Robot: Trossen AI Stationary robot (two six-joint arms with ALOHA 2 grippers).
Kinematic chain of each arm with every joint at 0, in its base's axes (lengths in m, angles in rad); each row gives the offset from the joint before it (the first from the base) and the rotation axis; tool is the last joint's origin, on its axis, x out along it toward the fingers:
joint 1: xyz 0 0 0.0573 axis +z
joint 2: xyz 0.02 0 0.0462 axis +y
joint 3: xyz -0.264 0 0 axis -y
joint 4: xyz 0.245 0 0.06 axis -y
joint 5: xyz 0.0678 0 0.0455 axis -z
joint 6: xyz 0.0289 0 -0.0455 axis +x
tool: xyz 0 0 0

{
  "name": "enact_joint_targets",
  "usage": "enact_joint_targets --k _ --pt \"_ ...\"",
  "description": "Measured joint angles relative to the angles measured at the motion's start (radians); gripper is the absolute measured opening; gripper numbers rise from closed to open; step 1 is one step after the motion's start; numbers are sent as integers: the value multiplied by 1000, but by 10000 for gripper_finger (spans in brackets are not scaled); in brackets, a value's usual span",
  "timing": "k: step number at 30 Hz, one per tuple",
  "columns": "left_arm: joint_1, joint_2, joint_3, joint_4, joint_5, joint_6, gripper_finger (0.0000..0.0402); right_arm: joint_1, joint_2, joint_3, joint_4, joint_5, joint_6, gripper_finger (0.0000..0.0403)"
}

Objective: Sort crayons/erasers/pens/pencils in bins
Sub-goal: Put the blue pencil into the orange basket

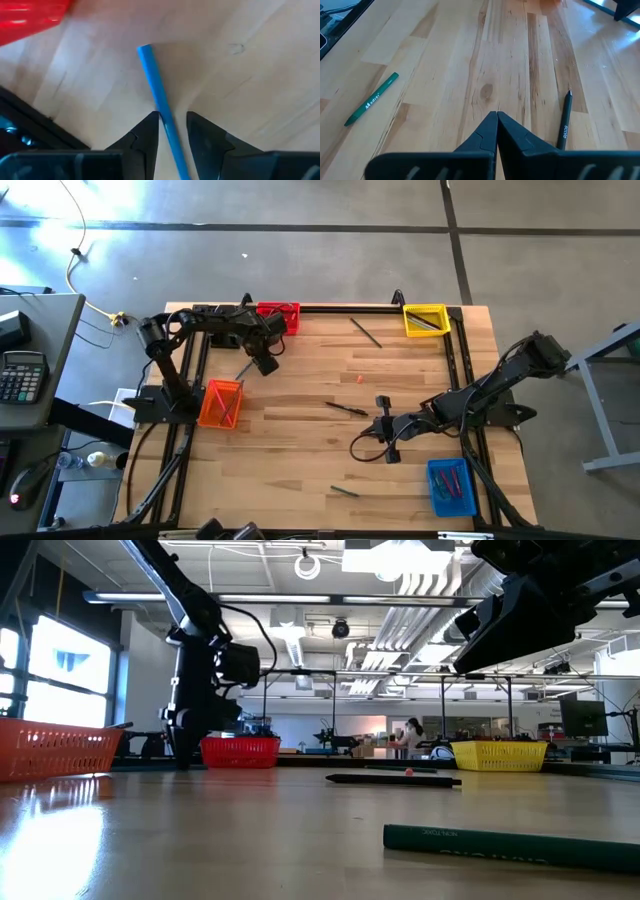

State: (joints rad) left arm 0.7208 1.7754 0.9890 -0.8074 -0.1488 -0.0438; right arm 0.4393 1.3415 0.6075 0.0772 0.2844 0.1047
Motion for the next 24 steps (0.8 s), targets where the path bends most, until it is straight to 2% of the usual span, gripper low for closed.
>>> enact_joint_targets --k 7,12,17,24 --pt "-11 6 1 0 32 14 64 0 0 0 0 0 2 0" --pt "-73 3 -1 -6 41 39 31 0 0 0 1 0 0 0" --pt "-189 3 -1 -16 45 67 8 0 0 0 1 0 0 0" --pt "-387 3 -1 -42 104 82 18 0 0 0 2 0 9 0"
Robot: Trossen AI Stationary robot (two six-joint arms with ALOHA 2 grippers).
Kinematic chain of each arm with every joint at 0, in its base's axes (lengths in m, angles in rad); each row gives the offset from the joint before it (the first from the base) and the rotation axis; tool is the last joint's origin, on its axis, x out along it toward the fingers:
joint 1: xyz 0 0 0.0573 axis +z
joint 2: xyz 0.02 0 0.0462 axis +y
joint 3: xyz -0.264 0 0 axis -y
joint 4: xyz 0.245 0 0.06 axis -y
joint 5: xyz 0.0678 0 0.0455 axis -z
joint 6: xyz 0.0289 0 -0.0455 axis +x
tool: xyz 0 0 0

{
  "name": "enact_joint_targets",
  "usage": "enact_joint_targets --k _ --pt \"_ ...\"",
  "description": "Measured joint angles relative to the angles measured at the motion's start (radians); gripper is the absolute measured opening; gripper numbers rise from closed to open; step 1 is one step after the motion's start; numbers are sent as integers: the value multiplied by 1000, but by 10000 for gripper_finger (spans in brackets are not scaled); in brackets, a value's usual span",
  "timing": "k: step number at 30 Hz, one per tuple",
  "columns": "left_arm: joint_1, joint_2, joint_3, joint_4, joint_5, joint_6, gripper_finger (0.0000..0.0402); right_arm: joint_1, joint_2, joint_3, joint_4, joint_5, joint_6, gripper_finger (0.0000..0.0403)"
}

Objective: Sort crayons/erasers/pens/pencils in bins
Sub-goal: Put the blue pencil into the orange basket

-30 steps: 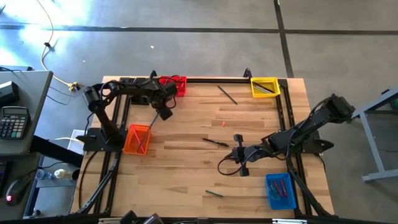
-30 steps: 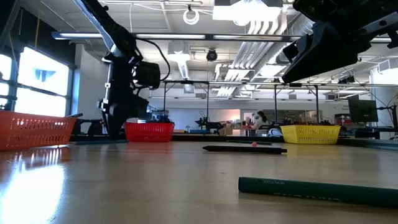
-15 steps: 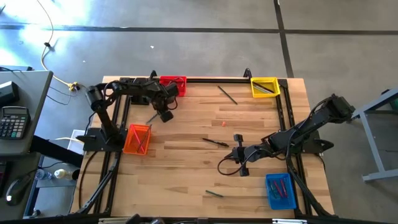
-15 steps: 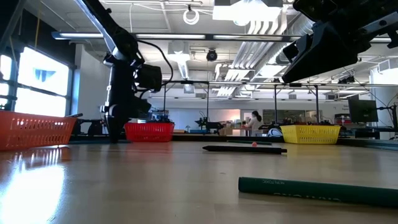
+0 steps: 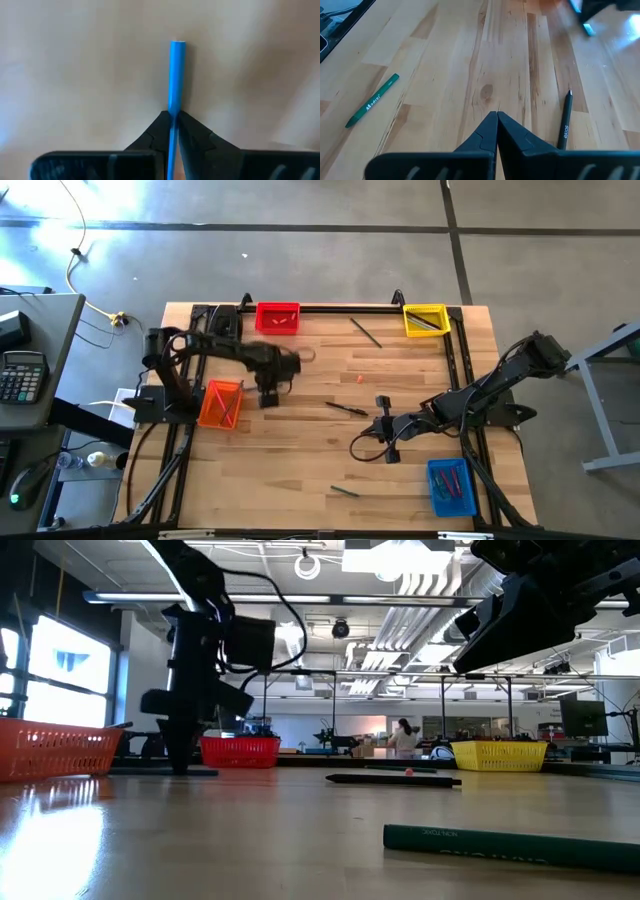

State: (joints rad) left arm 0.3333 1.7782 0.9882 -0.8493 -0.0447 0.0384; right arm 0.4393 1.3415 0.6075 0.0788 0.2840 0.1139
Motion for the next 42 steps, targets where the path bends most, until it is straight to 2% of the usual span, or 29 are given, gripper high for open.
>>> enact_joint_targets --k 3,9,13,22,29,35,42 --pt "-94 0 0 0 -2 -1 16 0 0 0 0 0 0 0" --pt "-271 4 9 10 -103 -24 9 0 0 0 0 0 16 0" --pt "-344 7 43 45 -96 -26 8 0 0 0 1 0 16 0" --pt "-379 6 152 78 -171 26 6 0 0 0 6 4 16 0" --pt "-366 5 269 54 -139 15 6 0 0 0 6 4 16 0" --pt "-394 -49 333 -22 -88 -131 5 0 0 0 4 4 16 0" --pt "-512 -242 267 -178 -155 -416 0 0 0 0 1 4 -26 0"
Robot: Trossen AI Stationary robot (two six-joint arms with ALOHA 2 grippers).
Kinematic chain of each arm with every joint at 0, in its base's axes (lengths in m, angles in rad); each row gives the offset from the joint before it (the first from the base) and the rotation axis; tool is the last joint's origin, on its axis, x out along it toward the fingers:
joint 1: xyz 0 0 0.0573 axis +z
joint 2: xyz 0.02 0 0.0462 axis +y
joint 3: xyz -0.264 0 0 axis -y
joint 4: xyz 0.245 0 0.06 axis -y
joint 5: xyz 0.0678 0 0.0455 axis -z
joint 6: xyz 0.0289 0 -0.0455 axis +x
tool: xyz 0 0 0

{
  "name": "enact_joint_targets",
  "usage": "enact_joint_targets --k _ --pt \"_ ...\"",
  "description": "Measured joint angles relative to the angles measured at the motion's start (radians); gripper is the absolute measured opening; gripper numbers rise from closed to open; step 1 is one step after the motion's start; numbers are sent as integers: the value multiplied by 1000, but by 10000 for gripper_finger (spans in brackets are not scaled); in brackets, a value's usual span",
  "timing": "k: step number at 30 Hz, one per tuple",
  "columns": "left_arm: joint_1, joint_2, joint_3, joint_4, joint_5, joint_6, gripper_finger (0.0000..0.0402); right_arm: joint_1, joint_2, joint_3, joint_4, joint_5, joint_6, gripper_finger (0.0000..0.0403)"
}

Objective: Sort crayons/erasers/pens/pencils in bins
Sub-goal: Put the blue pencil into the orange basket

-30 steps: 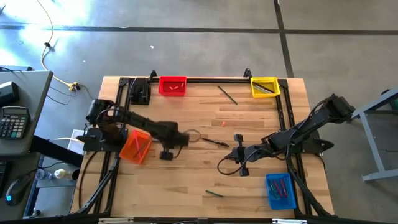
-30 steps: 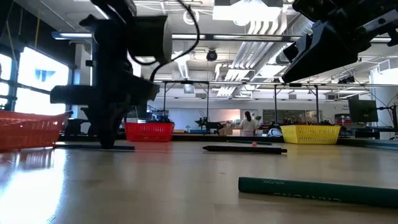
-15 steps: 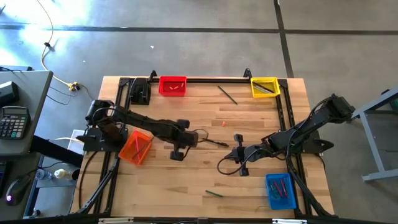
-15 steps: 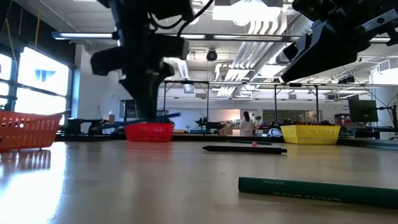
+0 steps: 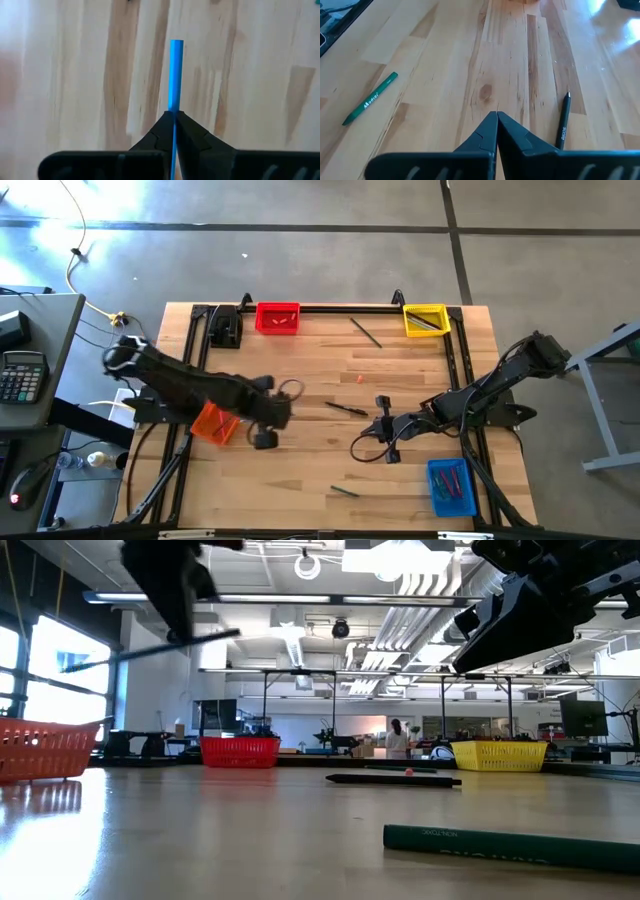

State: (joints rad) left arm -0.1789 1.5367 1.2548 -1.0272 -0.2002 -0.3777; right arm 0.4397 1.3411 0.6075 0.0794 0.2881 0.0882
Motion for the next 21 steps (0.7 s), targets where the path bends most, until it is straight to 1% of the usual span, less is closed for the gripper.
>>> enact_joint_targets --k 3,6,9,12,14,17,21 --pt "-60 -103 -63 -30 -35 -153 0 0 0 0 2 0 -3 0" --pt "-123 -205 -143 -88 -109 -332 0 0 0 0 3 -5 -3 0" --pt "-172 -301 -247 -115 -184 -498 1 0 0 0 7 -8 -3 0" --pt "-194 -382 -357 -114 -233 -617 1 0 0 0 17 -8 -3 0" --pt "-196 -419 -422 -99 -246 -662 1 0 0 0 18 -8 -3 0" --pt "-195 -453 -490 -60 -251 -670 1 0 0 0 27 -8 -11 0" --pt "-195 -463 -521 -55 -247 -685 1 0 0 0 34 -8 -19 0"
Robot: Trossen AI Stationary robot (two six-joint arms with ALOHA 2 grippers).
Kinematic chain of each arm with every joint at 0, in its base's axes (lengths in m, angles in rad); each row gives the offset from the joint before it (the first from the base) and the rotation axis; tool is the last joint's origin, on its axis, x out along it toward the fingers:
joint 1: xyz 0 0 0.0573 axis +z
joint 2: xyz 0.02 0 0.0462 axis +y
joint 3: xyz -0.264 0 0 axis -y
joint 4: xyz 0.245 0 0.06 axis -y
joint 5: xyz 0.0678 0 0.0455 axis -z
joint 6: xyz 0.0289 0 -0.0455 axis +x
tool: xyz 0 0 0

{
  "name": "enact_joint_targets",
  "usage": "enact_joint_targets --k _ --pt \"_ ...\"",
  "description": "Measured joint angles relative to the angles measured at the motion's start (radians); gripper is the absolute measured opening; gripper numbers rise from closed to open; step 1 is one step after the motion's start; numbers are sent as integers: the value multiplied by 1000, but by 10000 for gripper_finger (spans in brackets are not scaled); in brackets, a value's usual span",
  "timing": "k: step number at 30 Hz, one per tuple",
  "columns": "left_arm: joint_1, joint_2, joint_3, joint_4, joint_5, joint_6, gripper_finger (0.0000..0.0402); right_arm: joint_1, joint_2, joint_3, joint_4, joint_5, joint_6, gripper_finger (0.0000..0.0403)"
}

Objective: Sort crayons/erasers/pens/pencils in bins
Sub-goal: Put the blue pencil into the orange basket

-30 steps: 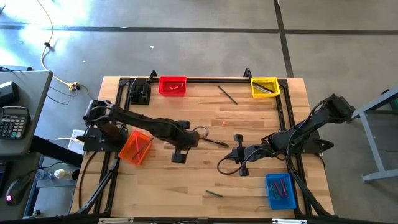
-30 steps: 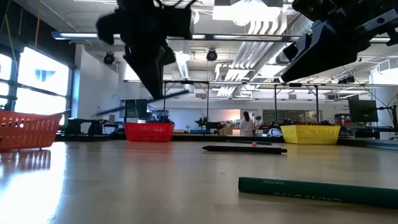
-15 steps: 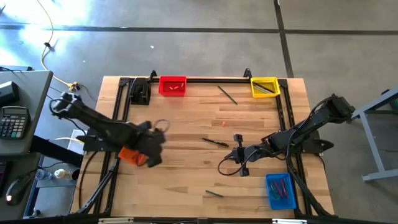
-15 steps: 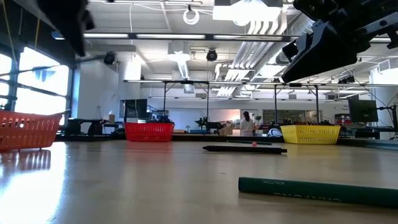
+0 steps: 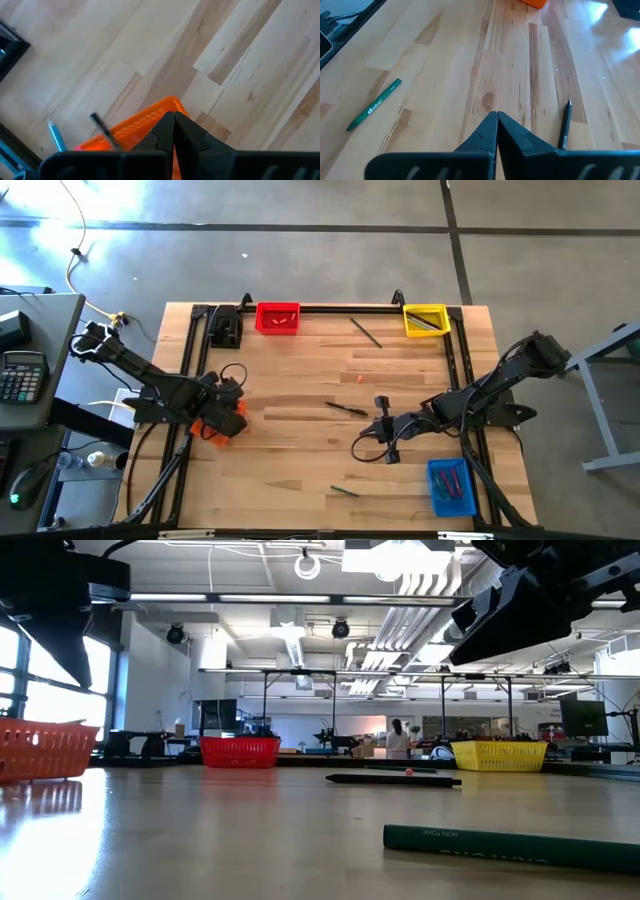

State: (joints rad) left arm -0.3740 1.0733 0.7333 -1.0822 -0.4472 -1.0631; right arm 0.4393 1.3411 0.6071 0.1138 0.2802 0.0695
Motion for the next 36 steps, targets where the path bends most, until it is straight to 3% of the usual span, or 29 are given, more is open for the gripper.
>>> enact_joint_targets --k 12,19,27,31,36 --pt "4 -1 12 4 36 63 0 0 0 0 8 0 -2 0" --pt "107 -1 12 5 82 170 0 0 0 0 11 0 -3 0" --pt "355 0 12 104 146 469 0 -25 1 -1 44 -26 -161 0" --pt "556 26 13 121 163 636 0 -146 57 -13 226 -207 -251 0" --pt "775 68 13 121 276 793 0 -299 175 -107 592 -395 -288 0"
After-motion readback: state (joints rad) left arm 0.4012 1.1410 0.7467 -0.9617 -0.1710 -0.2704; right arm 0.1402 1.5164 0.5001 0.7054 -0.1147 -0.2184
